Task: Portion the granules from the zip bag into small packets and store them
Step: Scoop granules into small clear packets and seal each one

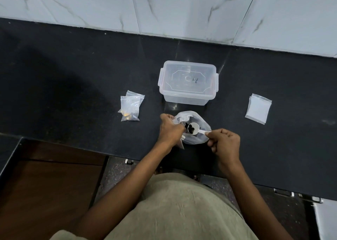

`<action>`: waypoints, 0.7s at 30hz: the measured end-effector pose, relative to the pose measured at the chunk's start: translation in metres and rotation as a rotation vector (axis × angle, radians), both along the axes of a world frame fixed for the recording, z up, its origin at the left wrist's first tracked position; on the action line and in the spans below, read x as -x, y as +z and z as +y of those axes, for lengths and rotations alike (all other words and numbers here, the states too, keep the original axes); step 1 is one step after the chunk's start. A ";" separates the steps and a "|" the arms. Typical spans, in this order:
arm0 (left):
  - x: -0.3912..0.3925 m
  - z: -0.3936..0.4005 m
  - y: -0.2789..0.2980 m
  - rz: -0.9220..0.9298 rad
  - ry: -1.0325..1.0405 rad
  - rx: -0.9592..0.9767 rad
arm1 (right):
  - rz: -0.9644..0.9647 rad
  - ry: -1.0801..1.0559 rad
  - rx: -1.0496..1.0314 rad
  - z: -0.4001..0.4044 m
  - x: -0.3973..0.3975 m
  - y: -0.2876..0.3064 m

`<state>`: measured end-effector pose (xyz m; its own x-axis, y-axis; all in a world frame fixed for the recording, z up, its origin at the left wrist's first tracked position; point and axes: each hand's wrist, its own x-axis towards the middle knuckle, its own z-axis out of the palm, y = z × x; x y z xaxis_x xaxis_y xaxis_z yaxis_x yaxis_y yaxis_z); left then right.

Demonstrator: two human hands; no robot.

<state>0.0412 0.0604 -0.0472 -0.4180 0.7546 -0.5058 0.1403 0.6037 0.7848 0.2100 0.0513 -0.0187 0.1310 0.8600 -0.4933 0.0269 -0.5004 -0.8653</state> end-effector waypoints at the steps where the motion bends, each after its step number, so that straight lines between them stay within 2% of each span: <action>1: 0.000 0.000 0.000 0.041 -0.007 -0.027 | 0.032 -0.009 0.016 0.000 0.000 0.003; 6: 0.002 -0.006 -0.002 0.323 -0.015 -0.254 | 0.115 -0.003 0.002 0.000 0.001 0.018; 11: 0.003 -0.012 0.002 0.492 0.000 -0.484 | 0.177 0.036 -0.183 0.000 0.008 0.035; 16: -0.001 -0.010 0.007 0.425 -0.011 -0.640 | 0.169 0.135 -0.425 -0.005 0.019 0.052; 21: -0.005 -0.008 0.015 0.321 -0.031 -0.733 | 0.125 0.165 -0.453 -0.010 0.025 0.053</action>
